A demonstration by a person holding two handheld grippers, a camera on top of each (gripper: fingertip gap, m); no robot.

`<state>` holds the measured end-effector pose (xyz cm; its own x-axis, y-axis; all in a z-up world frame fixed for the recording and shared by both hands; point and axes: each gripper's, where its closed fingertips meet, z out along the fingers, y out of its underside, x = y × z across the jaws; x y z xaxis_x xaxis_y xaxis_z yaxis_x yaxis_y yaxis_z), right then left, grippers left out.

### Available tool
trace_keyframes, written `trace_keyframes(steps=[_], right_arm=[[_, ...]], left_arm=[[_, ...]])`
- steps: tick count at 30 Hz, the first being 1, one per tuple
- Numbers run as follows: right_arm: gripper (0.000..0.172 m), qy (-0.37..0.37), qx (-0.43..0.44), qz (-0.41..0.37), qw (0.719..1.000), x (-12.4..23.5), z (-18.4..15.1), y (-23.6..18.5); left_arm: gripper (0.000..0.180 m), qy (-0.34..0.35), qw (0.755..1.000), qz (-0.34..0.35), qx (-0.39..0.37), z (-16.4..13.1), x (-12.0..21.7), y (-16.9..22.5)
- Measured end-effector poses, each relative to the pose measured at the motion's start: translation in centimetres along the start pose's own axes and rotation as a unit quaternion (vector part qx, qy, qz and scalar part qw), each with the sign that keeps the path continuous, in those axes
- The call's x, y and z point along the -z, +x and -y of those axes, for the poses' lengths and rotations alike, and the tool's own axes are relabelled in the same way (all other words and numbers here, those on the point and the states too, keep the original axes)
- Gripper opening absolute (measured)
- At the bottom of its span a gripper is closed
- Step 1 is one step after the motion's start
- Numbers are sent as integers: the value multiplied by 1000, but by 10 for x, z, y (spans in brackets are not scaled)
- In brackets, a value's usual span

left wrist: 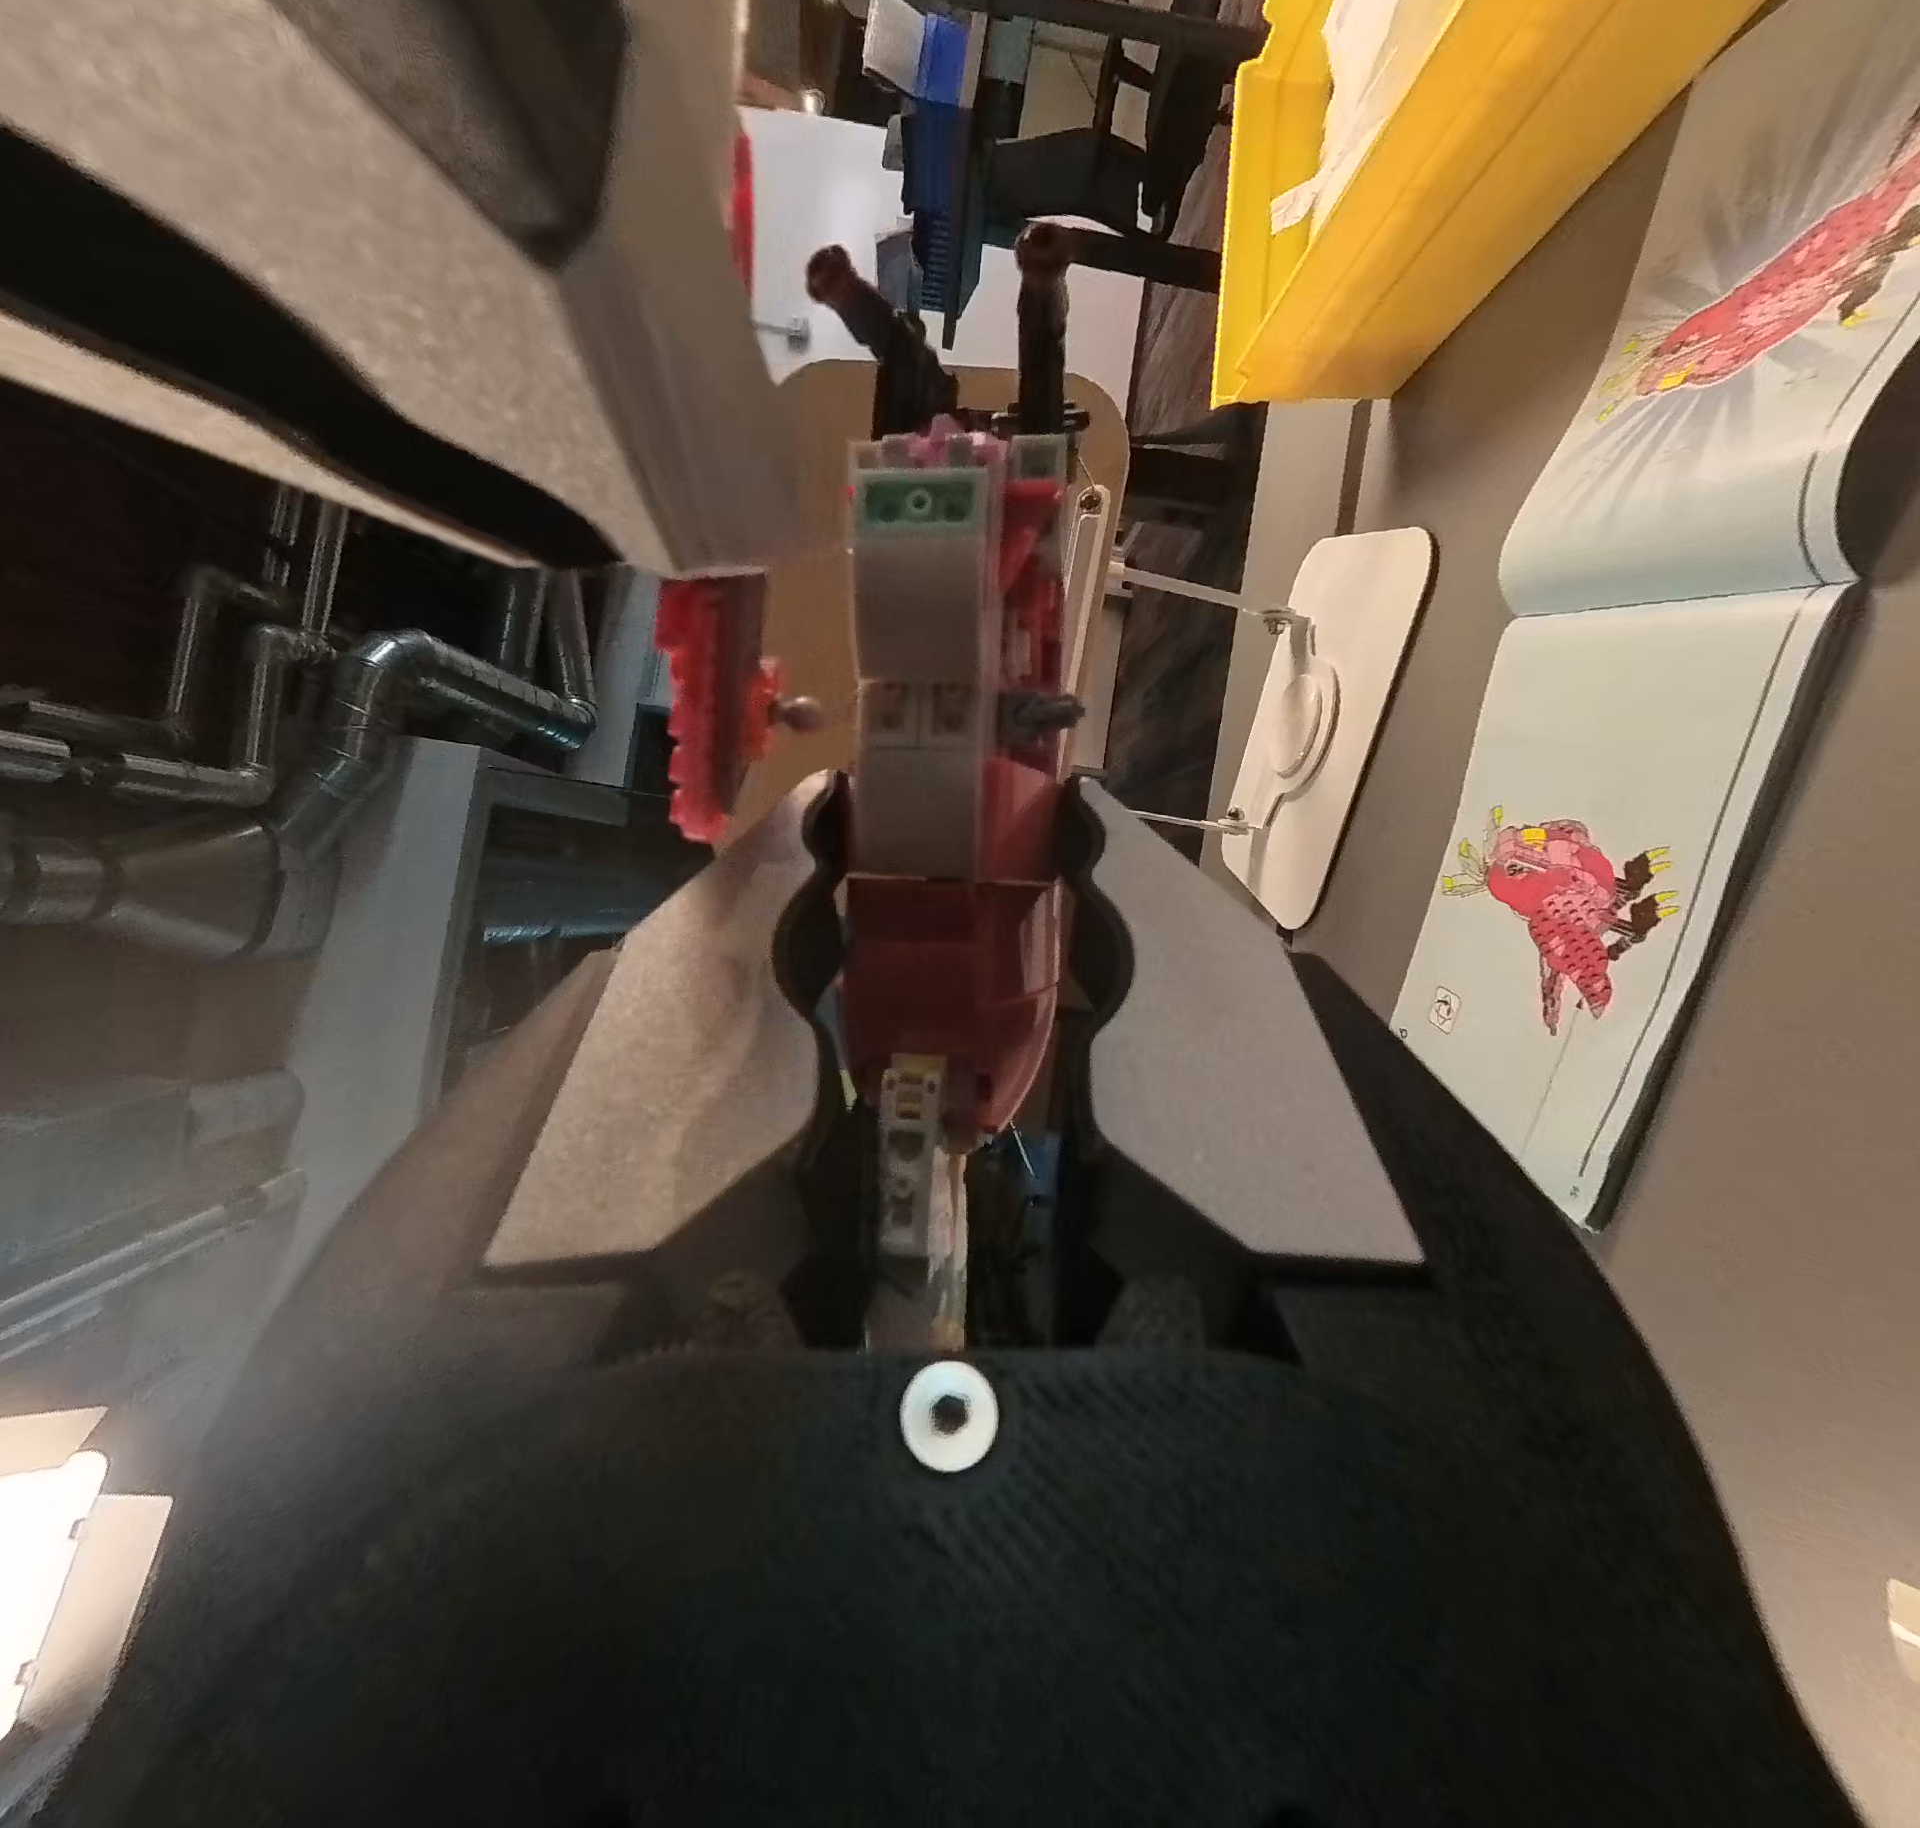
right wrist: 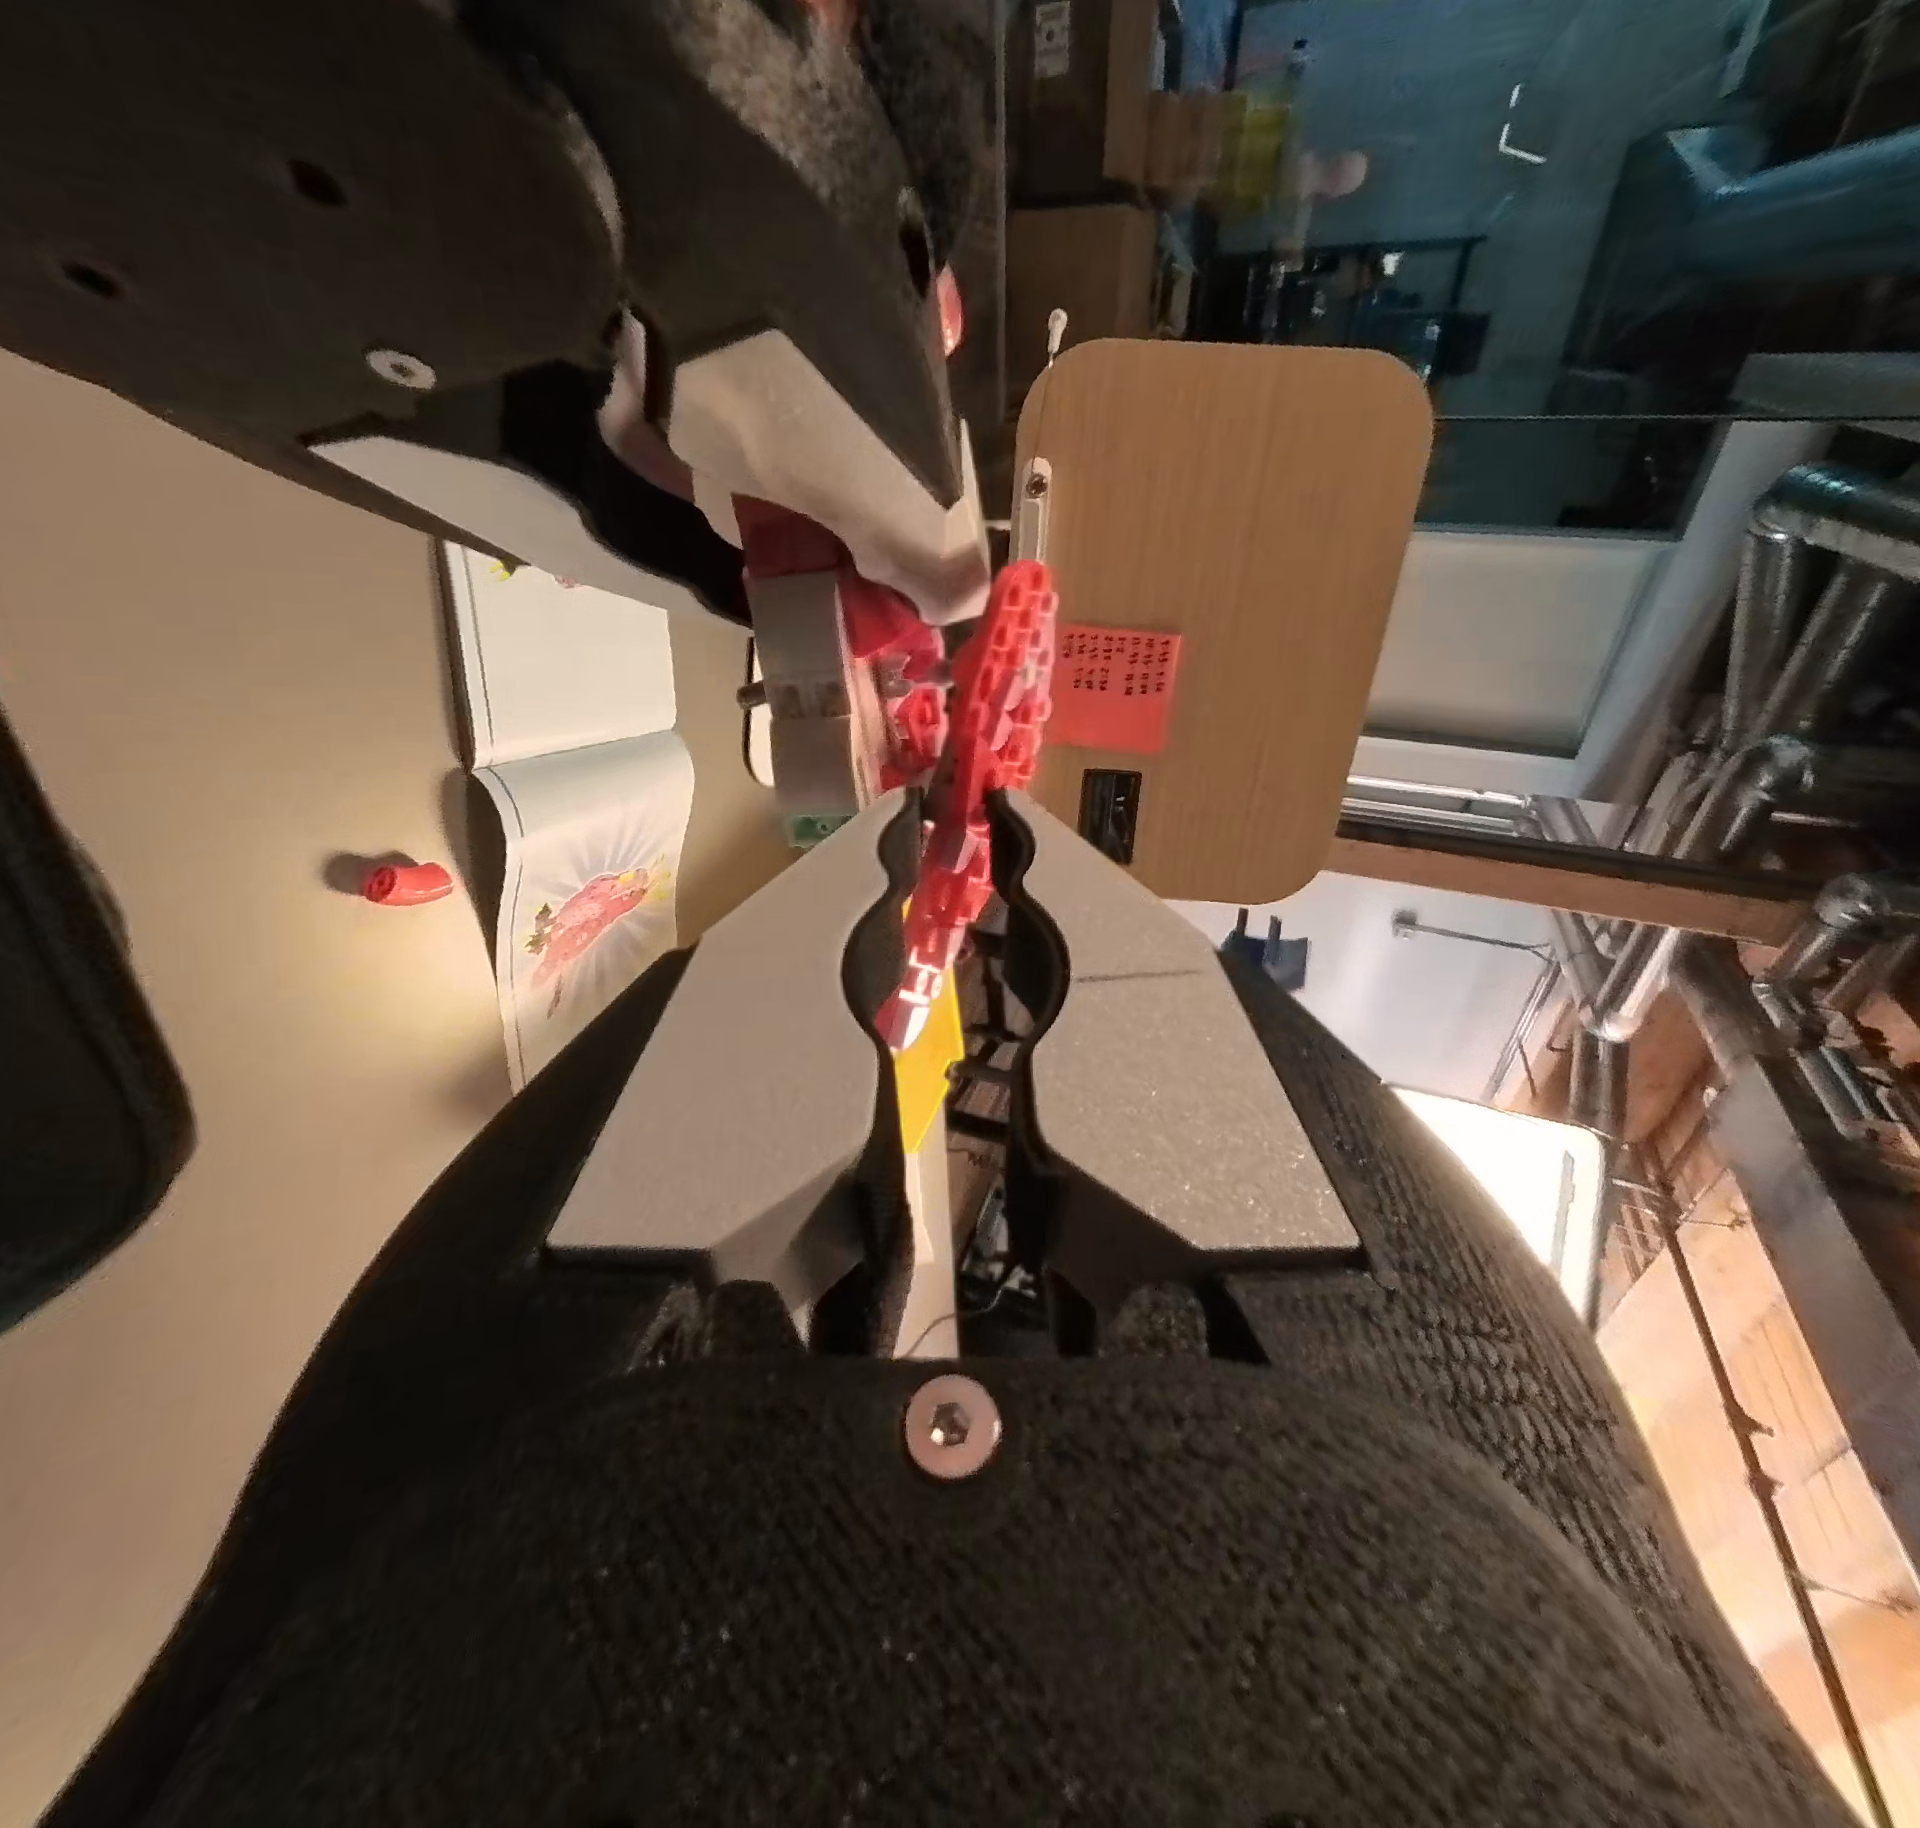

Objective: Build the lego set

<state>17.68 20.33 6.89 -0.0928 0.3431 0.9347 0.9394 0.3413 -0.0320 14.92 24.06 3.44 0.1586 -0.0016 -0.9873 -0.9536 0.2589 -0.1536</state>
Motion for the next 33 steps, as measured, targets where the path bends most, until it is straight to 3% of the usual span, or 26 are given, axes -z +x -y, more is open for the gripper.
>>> trace_keyframes(steps=[20,33], right_arm=[[11,-13,16,69,997,5,-7,-9],[19,-17,38,53,998,5,-8,-7]], left_arm=[[40,20,1000,4,-3,8,3,-1],[40,23,1000,1,-4,10,3,1]])
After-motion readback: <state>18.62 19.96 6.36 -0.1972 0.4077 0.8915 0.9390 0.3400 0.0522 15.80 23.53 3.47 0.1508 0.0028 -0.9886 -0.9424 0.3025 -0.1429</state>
